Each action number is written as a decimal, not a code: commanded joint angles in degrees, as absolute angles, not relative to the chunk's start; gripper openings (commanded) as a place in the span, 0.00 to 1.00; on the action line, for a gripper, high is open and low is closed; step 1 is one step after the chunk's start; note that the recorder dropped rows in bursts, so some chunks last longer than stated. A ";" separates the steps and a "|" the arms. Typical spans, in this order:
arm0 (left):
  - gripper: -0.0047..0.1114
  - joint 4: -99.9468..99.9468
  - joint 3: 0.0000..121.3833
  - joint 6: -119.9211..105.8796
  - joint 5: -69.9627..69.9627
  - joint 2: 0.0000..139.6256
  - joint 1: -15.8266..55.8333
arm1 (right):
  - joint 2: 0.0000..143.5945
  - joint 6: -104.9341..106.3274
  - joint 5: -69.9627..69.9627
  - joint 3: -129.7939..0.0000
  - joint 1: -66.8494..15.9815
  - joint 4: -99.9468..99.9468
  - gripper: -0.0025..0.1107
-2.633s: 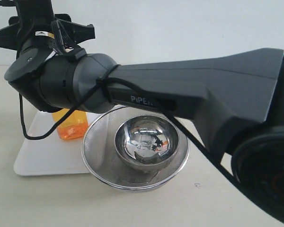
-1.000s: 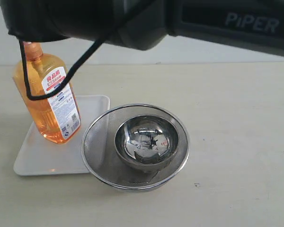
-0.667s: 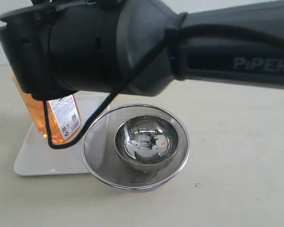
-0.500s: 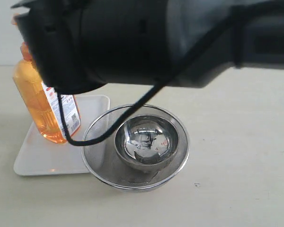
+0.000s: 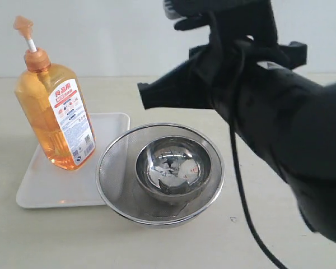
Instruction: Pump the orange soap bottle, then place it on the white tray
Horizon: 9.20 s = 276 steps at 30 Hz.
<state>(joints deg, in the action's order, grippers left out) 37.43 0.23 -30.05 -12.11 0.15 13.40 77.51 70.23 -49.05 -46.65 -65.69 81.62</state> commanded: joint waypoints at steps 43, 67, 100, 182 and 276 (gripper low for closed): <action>0.49 15.28 12.07 -4.66 -15.85 50.75 13.28 | 63.58 60.05 -51.55 -25.62 -65.62 73.42 0.02; 0.97 3.39 12.23 -1.03 -35.77 68.94 13.28 | 63.58 60.05 -52.70 -25.62 -65.62 71.60 0.02; 0.99 -1.41 22.09 -3.47 -59.29 97.69 13.28 | 63.58 60.05 -52.27 -25.62 -65.62 71.49 0.02; 0.60 -5.53 25.33 18.61 -52.06 98.51 13.28 | 63.58 59.95 -51.64 -25.62 -65.62 70.88 0.02; 0.08 -24.70 25.33 30.46 -47.04 92.95 3.20 | 63.58 59.83 -49.28 -25.62 -65.62 69.28 0.02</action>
